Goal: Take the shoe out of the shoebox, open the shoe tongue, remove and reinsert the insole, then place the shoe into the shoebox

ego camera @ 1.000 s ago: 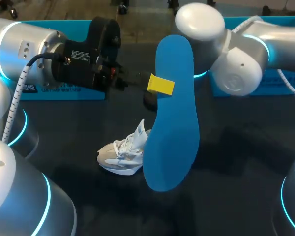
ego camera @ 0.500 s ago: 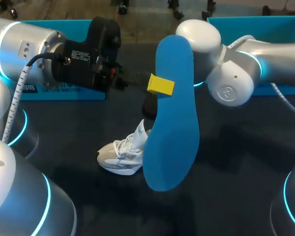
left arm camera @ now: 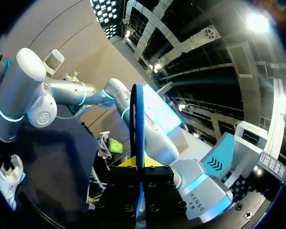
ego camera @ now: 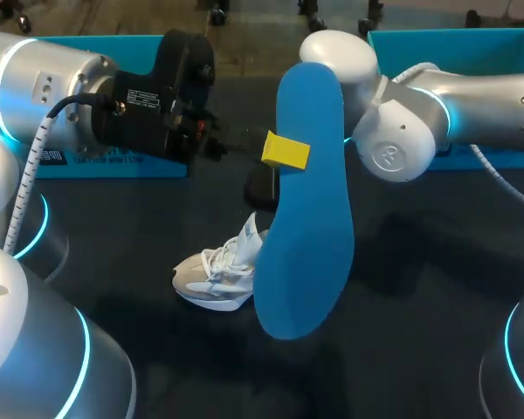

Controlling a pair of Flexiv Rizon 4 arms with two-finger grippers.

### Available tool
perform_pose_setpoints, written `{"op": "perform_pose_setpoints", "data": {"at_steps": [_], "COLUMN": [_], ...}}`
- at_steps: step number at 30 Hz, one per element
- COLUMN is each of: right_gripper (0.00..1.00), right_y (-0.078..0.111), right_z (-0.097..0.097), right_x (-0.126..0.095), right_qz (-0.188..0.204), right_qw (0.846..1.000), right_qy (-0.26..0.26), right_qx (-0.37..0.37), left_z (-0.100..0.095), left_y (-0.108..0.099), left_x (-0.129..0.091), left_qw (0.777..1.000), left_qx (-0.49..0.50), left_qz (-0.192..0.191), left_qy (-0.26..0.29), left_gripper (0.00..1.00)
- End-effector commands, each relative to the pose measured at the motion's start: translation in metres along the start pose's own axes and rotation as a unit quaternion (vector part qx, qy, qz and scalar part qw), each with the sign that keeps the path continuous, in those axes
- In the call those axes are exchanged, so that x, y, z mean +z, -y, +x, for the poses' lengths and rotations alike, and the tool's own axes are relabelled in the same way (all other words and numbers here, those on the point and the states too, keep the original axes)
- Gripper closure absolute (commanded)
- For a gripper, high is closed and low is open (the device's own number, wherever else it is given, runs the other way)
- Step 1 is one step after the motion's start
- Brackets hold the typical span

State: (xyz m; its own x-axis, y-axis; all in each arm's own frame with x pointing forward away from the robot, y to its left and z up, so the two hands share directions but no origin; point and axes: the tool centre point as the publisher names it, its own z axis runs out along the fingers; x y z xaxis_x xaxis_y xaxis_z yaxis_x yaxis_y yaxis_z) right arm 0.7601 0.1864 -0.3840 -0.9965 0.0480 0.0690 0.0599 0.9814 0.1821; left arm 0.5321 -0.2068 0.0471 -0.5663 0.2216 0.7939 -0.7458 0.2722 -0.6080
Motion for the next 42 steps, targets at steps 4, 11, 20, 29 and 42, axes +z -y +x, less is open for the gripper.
{"op": "perform_pose_setpoints", "data": {"at_steps": [4, 11, 20, 29, 42], "right_gripper": [1.0, 1.0, 1.0, 1.0, 1.0], "right_y": [-0.003, -0.008, -0.026, -0.043, -0.057], "right_z": [0.003, 0.006, 0.002, 0.002, 0.012], "right_x": [-0.01, -0.026, -0.035, -0.037, -0.052], "right_qz": [-0.017, -0.03, -0.074, -0.128, -0.192], "right_qw": [0.999, 0.995, 0.983, 0.953, 0.889], "right_qy": [-0.034, -0.069, -0.089, -0.08, -0.069], "right_qx": [0.025, 0.062, 0.143, 0.263, 0.41], "left_z": [0.0, 0.0, 0.0, 0.0, 0.0], "left_y": [-0.001, -0.001, -0.001, -0.001, -0.001], "left_x": [0.001, 0.001, 0.001, 0.001, 0.001], "left_qw": [1.0, 1.0, 1.0, 1.0, 1.0], "left_qx": [0.0, 0.0, 0.0, 0.0, 0.0], "left_qz": [0.001, 0.001, 0.001, 0.001, 0.001], "left_qy": [0.0, 0.0, 0.0, 0.0, 0.0], "left_gripper": [1.0, 1.0, 1.0, 1.0, 1.0]}}
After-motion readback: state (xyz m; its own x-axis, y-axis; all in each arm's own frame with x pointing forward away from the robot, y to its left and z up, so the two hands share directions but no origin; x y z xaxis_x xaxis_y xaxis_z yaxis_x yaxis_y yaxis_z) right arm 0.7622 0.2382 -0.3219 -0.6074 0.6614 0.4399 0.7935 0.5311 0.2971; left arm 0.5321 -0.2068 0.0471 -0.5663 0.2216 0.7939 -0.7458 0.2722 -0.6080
